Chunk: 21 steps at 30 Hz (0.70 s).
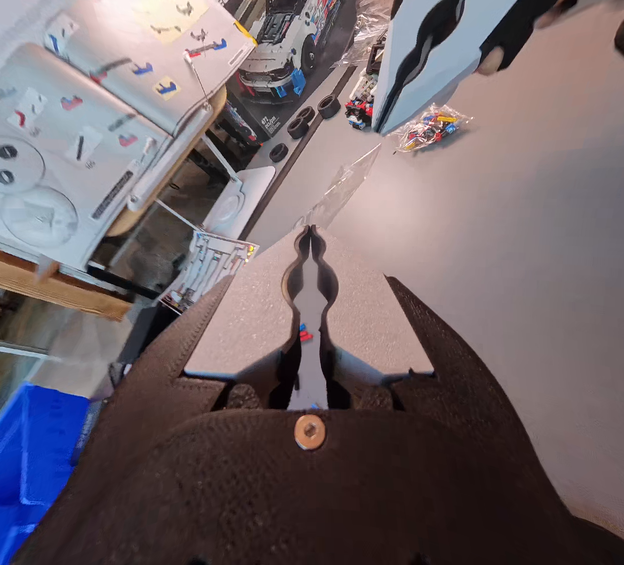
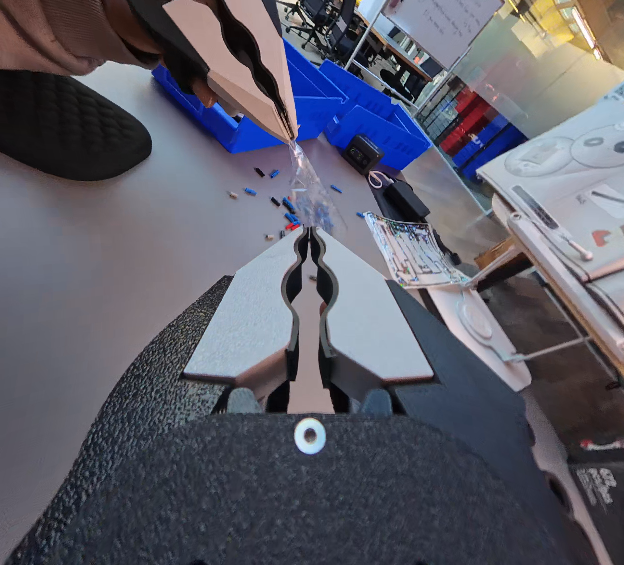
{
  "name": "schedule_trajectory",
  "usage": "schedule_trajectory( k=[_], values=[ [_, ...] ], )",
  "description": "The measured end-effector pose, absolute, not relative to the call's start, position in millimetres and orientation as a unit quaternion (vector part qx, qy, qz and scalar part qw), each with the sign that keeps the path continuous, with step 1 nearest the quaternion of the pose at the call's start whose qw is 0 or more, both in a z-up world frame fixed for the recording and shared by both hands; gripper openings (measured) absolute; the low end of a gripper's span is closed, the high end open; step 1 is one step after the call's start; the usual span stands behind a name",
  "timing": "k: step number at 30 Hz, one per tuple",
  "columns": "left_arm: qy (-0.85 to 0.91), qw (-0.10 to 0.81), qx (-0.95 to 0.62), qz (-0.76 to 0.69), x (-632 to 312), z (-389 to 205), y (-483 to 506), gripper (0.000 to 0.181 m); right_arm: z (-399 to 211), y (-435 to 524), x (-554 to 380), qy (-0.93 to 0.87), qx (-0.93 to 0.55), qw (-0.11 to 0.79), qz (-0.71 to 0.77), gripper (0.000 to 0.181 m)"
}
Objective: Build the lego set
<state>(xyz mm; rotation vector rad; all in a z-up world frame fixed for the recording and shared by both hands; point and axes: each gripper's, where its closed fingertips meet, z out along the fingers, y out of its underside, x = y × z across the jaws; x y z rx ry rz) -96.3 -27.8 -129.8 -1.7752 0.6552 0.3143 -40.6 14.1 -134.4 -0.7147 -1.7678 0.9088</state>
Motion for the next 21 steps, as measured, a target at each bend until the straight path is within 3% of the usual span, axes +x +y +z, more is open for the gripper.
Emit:
schedule_trajectory(
  k=[1,5,9,12,14,15,16,18,21],
  values=[
    [0.306,0.578,-0.738,0.169,-90.7,-131.1,-27.0,0.0,-139.2,16.8,-29.1,-0.721,-0.32,0.481,0.382,0.002],
    [0.383,0.594,-0.658,0.258,-65.2,-142.3,-28.2,0.0,-158.1,15.0,9.5,-0.616,-0.496,0.326,0.518,0.017],
    [0.416,0.607,-0.611,0.292,-44.0,-154.2,-29.9,0.0,-173.0,20.0,22.5,-0.405,-0.633,0.15,0.642,0.044],
    [0.434,0.618,-0.582,0.302,-27.2,-154.1,-32.5,0.0,-186.2,33.0,21.1,-0.285,-0.675,0.089,0.674,0.051],
    [0.444,0.62,-0.571,0.305,-19.2,-155.0,-33.7,0.0,-189.3,33.2,16.4,-0.261,-0.675,0.078,0.686,0.045],
    [0.446,0.621,-0.568,0.305,-16.6,-156.0,-33.8,0.0,-186.1,29.3,13.9,-0.255,-0.664,0.063,0.7,0.031],
    [0.446,0.624,-0.568,0.298,-14.6,-156.8,-34.0,0.003,-182.7,23.2,12.7,-0.265,-0.65,0.052,0.71,0.004],
    [0.424,0.646,-0.581,0.255,-13.2,-154.7,-34.4,0.013,-175.7,28.9,16.0,-0.296,-0.635,0.093,0.707,0.0],
    [0.311,0.69,-0.651,0.055,-22.7,-144.3,-34.7,0.027,-144.9,68.7,43.9,-0.338,-0.617,0.191,0.685,0.0]
  ],
)
